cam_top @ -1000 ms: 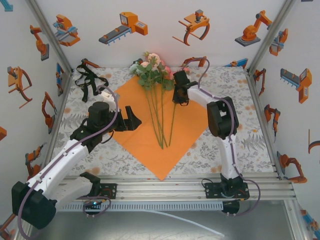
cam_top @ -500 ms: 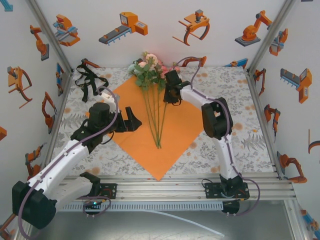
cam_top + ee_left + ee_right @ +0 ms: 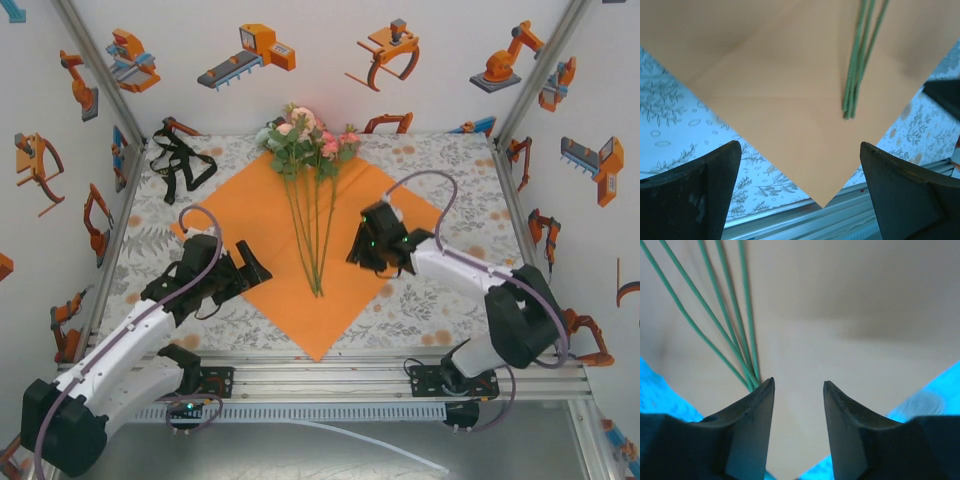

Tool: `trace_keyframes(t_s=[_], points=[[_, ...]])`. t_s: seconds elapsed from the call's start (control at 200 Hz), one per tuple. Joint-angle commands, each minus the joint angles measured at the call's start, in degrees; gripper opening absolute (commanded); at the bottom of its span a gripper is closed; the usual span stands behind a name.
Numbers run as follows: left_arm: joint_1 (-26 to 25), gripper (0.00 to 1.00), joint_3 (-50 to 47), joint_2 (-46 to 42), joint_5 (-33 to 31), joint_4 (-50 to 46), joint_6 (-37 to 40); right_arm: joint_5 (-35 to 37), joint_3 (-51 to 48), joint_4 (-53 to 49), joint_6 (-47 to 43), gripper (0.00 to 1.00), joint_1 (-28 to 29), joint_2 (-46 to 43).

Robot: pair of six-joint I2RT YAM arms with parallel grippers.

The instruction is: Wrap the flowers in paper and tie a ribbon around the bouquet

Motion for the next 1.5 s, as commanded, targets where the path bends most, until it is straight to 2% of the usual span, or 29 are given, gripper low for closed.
trace_keyframes(t_s=[0.0,0.16,0.33,0.556,0.711,0.796,0.871,0.936,0.986,1.151,1.257,1.387,1.497], points=[[-0.3,0.93,-2.1,0.1,0.7,-0.8,-5.8,0.4,-7.8,2.0,12.8,0.44,4.4,-4.7],[-0.3,0.93,-4.4,-1.5,-1.1,-1.6,-5.9,4.9,-13.9,0.1,17.1,0.51,8.3,-9.8],[-0.1,0.93,-6.8,-1.2,-1.4,0.2,-8.4,2.6,-19.4,6.8,20.4,0.52,9.1,-9.7],[-0.2,0.92,-8.4,2.3,1.3,5.4,-10.9,2.6,-19.8,12.2,23.0,0.52,9.8,-6.2],[-0.2,0.93,-9.5,2.1,3.3,8.2,-8.4,2.0,-19.5,14.9,24.8,0.51,9.9,-7.3],[-0.3,0.93,-9.5,2.2,5.1,9.2,-4.2,1.5,-20.0,16.9,26.4,0.44,9.9,-8.8],[-0.4,0.93,-9.3,2.6,7.6,10.7,-0.4,1.0,-20.8,20.1,28.1,0.27,9.9,-9.3],[-0.6,0.93,-8.7,3.1,8.5,10.5,1.7,0.8,-21.1,22.1,29.5,0.08,9.9,-9.4],[-0.6,0.93,-7.9,3.6,7.8,9.2,2.5,0.7,-20.9,22.8,30.4,0.00,9.9,-9.3],[-0.8,0.93,-6.4,3.4,4.9,5.8,4.7,0.7,-18.5,21.8,32.0,0.00,9.9,-9.8],[-1.6,0.93,-4.6,2.8,5.4,5.0,8.5,3.0,-16.4,20.5,35.0,0.00,9.7,-10.4],[-5.9,0.93,-0.8,2.3,4.4,3.9,15.8,7.7,-11.6,14.7,38.4,0.00,8.7,-10.1],[-9.9,0.94,0.9,1.5,1.3,4.4,21.3,7.9,-5.3,6.0,39.1,0.00,5.9,-7.6]])
